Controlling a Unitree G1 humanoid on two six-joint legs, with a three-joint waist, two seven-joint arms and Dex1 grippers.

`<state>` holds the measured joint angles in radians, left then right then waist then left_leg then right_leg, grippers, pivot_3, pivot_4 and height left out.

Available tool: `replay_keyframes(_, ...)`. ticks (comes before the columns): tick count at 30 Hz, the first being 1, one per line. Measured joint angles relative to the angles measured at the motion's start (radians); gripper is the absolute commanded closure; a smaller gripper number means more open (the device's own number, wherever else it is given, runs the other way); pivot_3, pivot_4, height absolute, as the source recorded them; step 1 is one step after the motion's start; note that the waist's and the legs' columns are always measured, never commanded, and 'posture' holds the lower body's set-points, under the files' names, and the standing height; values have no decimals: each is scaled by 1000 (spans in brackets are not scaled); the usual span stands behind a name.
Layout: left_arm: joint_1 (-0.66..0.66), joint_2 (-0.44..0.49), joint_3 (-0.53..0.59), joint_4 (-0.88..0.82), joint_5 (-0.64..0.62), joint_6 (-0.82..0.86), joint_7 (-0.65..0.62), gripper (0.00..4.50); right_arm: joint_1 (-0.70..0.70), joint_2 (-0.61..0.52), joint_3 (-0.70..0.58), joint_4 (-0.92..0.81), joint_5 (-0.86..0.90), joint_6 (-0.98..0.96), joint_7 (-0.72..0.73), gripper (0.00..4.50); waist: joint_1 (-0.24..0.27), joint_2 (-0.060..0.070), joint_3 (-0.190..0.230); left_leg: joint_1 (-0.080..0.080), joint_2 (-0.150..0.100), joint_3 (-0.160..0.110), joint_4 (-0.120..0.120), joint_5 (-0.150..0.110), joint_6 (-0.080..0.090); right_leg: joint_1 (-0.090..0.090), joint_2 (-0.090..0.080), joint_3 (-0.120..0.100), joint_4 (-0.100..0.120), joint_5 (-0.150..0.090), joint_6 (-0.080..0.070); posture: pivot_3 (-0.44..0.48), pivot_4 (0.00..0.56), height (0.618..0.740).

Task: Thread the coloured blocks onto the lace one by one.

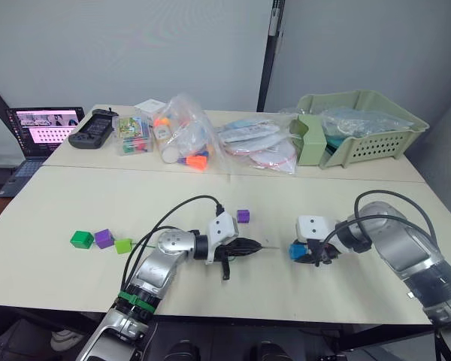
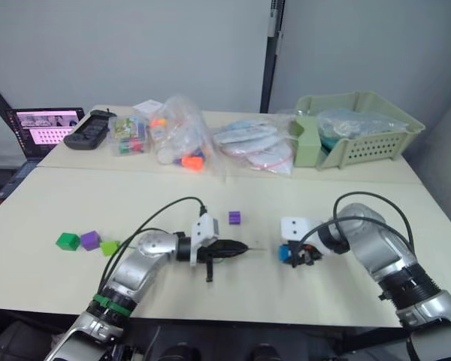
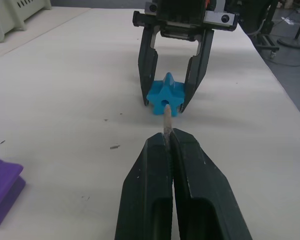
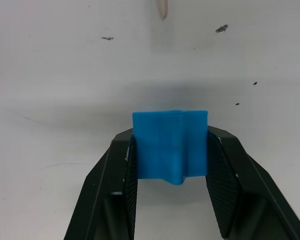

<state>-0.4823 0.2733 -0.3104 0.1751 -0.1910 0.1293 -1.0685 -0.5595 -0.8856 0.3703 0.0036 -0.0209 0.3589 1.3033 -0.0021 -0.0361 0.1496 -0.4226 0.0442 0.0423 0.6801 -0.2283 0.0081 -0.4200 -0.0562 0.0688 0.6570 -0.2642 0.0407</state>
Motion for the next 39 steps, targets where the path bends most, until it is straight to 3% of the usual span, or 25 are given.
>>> replay_keyframes(24,-64,-52,-56,79,69,-20,1,4500,66,11,-38,-151,53,156,-70,3152,2,0,0,0,0,0,0,0,0,0,0,0,0,0,0,0,150,732)
replay_keyframes(39,-110,-143,-69,169,91,-29,28,4500,76,11,-63,-209,85,229,-95,3152,5,0,0,-1,-1,0,0,0,0,0,0,0,0,0,0,0,150,732)
